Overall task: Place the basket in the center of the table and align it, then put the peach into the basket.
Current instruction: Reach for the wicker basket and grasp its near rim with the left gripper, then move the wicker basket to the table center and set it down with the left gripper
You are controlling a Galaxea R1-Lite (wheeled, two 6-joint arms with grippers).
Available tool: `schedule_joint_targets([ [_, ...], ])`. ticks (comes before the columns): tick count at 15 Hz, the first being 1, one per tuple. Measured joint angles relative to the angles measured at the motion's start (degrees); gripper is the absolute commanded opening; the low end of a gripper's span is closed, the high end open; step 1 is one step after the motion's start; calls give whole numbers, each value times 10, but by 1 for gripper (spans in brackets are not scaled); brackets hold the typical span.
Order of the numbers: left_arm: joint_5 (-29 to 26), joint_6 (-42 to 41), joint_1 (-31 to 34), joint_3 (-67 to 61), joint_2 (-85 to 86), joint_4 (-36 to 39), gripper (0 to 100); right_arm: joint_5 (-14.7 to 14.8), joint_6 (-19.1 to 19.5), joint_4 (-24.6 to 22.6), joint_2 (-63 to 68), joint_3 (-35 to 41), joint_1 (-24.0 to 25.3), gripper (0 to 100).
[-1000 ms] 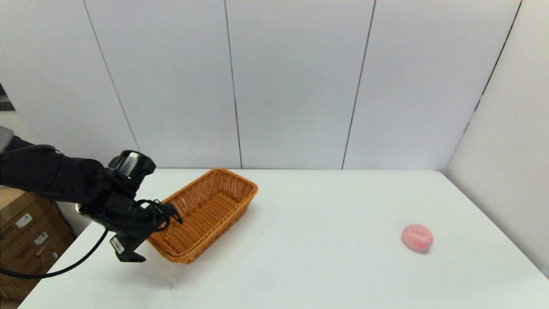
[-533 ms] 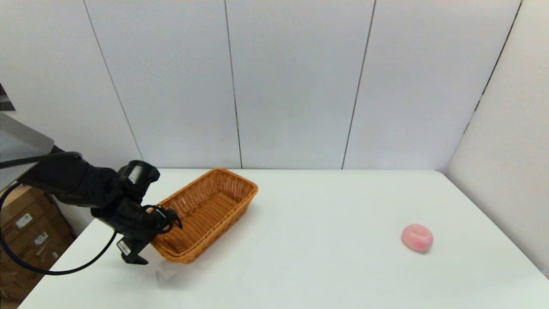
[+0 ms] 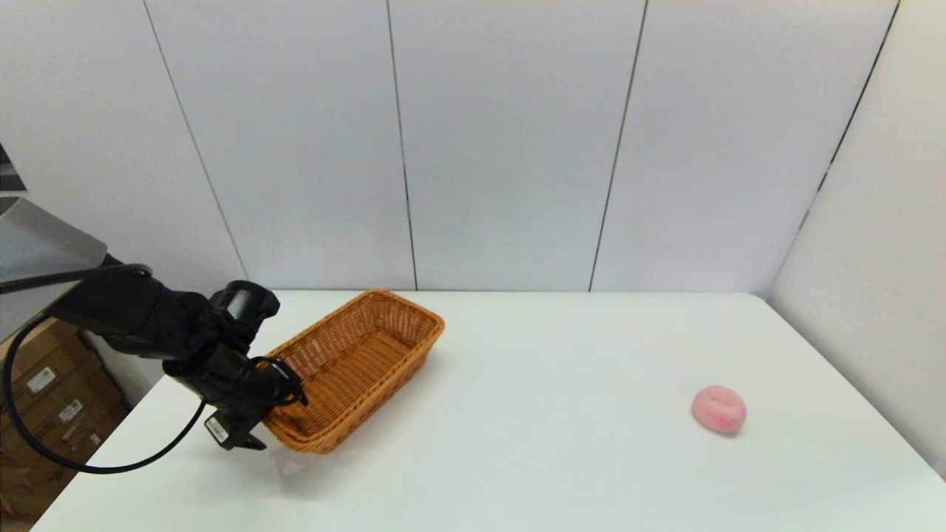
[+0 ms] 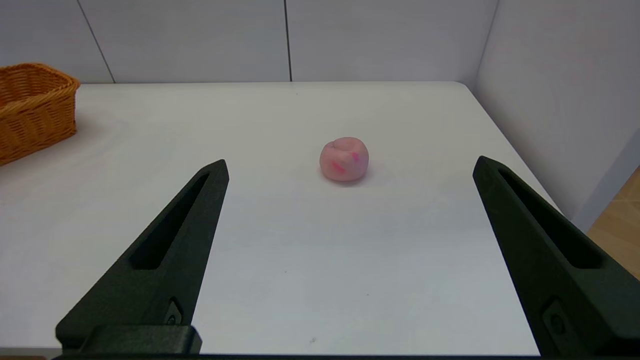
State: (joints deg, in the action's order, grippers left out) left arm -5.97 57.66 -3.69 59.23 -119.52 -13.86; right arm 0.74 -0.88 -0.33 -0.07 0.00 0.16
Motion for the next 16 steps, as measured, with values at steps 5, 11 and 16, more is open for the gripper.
schedule_joint_targets([
  [5,0,1,0,0,0,0,0,0,0,0,0,0,0,100],
  [11,-2,3,0,-2,10,3,0,0,0,0,0,0,0,100],
  [16,-34,0,-4,-4,99,-1,0,0,0,0,0,0,0,100],
])
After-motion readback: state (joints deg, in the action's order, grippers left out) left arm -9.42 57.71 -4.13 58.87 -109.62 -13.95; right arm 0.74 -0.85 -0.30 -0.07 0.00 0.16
